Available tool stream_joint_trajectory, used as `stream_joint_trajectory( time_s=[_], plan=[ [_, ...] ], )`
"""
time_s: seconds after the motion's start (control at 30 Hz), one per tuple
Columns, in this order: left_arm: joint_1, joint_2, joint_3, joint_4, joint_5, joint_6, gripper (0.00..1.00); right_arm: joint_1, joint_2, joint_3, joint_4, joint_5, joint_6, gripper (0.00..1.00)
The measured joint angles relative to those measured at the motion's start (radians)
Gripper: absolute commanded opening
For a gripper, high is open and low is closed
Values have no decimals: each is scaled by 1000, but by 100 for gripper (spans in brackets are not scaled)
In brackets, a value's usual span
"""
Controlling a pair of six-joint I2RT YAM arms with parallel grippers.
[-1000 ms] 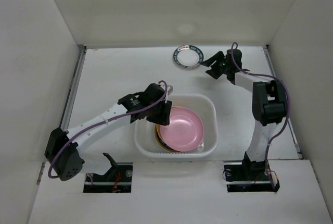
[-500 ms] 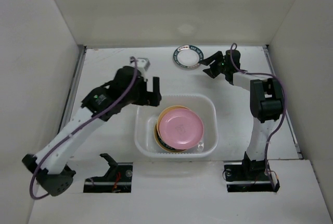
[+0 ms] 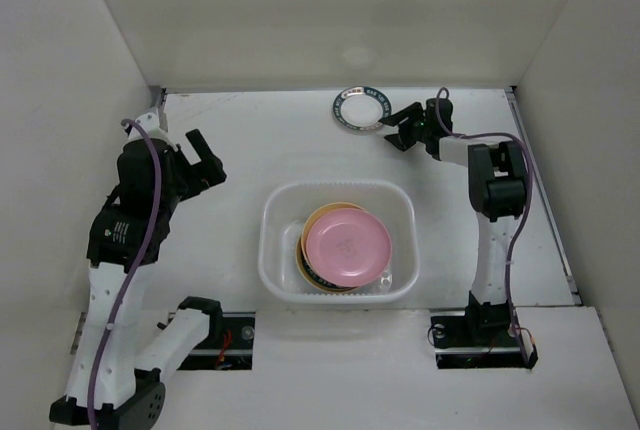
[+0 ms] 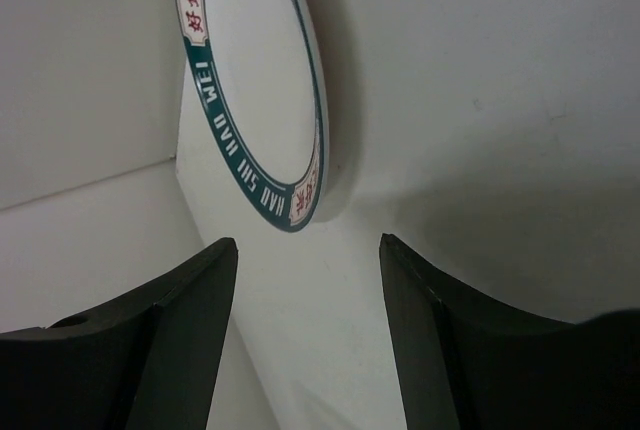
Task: Place the plates into the plastic bin on the countertop
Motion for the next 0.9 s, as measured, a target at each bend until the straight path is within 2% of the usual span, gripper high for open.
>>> stream_joint_trajectory(
  time_s=[0.33, 0.43, 0.57, 0.77, 0.9],
  plan=[
    [106, -17, -3, -31, 56, 3, 100, 3, 119, 137, -6, 4, 86, 56],
    [125, -27, -3, -45, 60, 6, 100, 7, 157, 186, -6, 4, 106, 51],
    [151, -39, -3, -66, 66, 13, 100, 18, 197, 238, -10, 8, 126, 37],
    [177, -65, -3, -94, 67, 19, 100, 34, 234, 272, -24, 14, 143, 1],
    [187, -87, -4, -102, 67, 22, 100, 35, 235, 272, -21, 17, 143, 0]
  ],
)
